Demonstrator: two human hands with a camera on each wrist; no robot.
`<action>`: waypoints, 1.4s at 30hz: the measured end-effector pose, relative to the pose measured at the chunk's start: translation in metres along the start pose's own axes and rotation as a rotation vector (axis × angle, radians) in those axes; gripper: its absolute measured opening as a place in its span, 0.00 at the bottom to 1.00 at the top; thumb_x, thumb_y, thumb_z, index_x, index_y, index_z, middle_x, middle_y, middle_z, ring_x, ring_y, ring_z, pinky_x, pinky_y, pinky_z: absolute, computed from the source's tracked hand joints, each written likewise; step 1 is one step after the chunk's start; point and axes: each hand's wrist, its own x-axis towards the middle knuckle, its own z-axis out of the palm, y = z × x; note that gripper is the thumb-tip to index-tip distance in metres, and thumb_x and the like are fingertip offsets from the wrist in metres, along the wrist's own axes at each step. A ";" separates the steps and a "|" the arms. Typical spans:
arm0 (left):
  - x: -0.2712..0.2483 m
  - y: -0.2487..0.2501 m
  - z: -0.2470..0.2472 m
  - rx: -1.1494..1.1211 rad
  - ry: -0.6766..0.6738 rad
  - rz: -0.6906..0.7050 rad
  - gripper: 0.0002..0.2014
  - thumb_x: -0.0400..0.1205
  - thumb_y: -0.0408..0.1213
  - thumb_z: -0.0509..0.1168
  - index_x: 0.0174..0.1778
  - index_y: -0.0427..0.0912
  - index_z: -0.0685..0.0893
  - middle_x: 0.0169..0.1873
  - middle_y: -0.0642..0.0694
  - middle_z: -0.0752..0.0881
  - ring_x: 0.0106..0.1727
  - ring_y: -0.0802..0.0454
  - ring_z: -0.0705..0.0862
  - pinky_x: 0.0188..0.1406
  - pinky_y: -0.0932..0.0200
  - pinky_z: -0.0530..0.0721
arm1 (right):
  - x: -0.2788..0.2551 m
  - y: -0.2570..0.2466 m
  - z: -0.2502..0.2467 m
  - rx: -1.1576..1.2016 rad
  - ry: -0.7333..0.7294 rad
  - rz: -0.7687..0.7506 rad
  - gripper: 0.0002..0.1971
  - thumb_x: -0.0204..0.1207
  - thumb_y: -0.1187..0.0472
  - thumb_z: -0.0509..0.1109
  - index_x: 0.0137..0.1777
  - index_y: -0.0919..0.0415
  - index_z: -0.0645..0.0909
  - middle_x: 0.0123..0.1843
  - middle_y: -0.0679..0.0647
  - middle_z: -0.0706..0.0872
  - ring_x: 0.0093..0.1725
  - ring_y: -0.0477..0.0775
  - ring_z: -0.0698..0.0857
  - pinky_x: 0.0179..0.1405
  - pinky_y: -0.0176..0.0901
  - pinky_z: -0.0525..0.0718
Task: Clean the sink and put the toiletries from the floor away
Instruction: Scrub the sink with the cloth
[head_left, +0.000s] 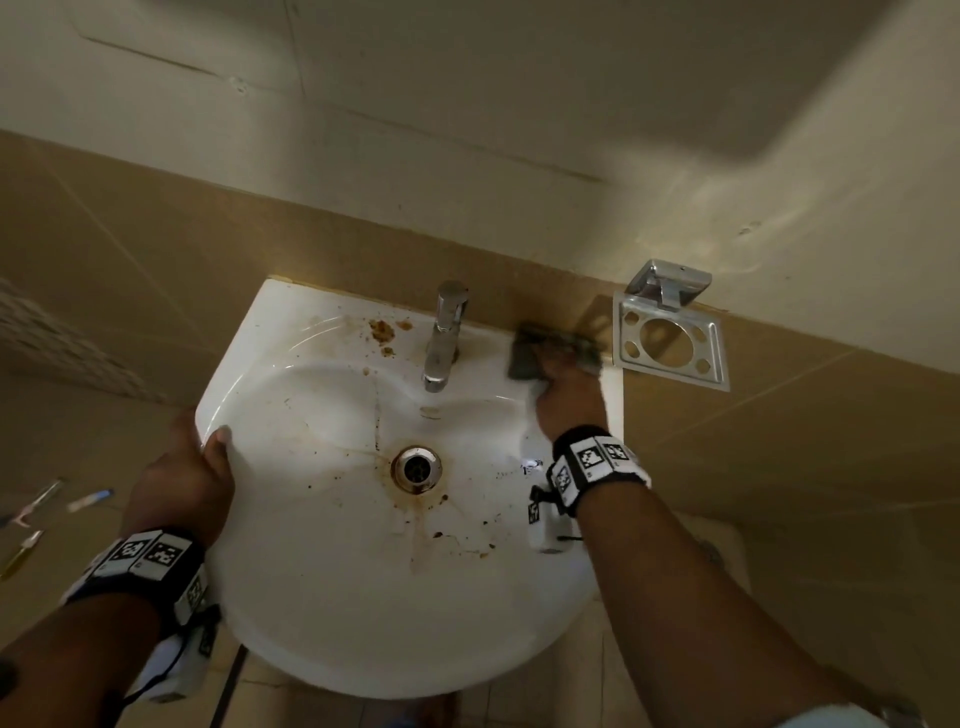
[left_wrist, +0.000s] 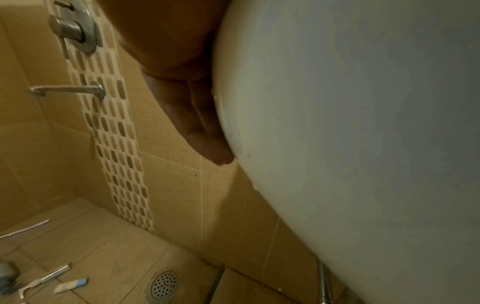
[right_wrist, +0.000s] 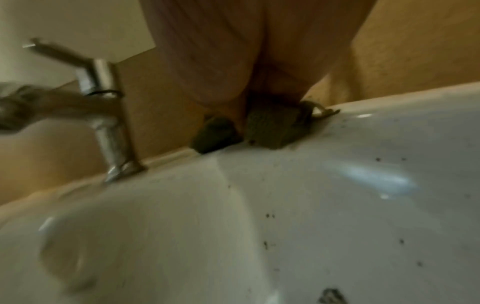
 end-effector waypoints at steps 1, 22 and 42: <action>0.000 -0.001 0.000 0.001 0.003 0.001 0.21 0.89 0.53 0.51 0.76 0.50 0.63 0.56 0.23 0.84 0.55 0.20 0.83 0.56 0.33 0.79 | 0.001 0.002 -0.003 0.011 0.059 0.107 0.25 0.82 0.70 0.62 0.78 0.52 0.77 0.77 0.59 0.78 0.76 0.64 0.76 0.81 0.50 0.69; 0.002 0.000 -0.001 -0.013 -0.012 0.032 0.22 0.89 0.51 0.50 0.76 0.44 0.64 0.53 0.23 0.85 0.52 0.22 0.84 0.50 0.37 0.80 | -0.040 0.034 -0.031 -0.186 -0.250 -0.306 0.32 0.79 0.77 0.61 0.81 0.52 0.72 0.83 0.48 0.71 0.85 0.57 0.63 0.83 0.60 0.66; 0.001 -0.001 -0.001 0.022 0.011 0.048 0.22 0.90 0.50 0.50 0.77 0.43 0.64 0.54 0.20 0.82 0.53 0.18 0.82 0.52 0.32 0.80 | -0.217 0.098 -0.042 -0.006 -0.260 -0.309 0.32 0.80 0.78 0.63 0.79 0.49 0.75 0.82 0.40 0.70 0.87 0.44 0.59 0.83 0.34 0.59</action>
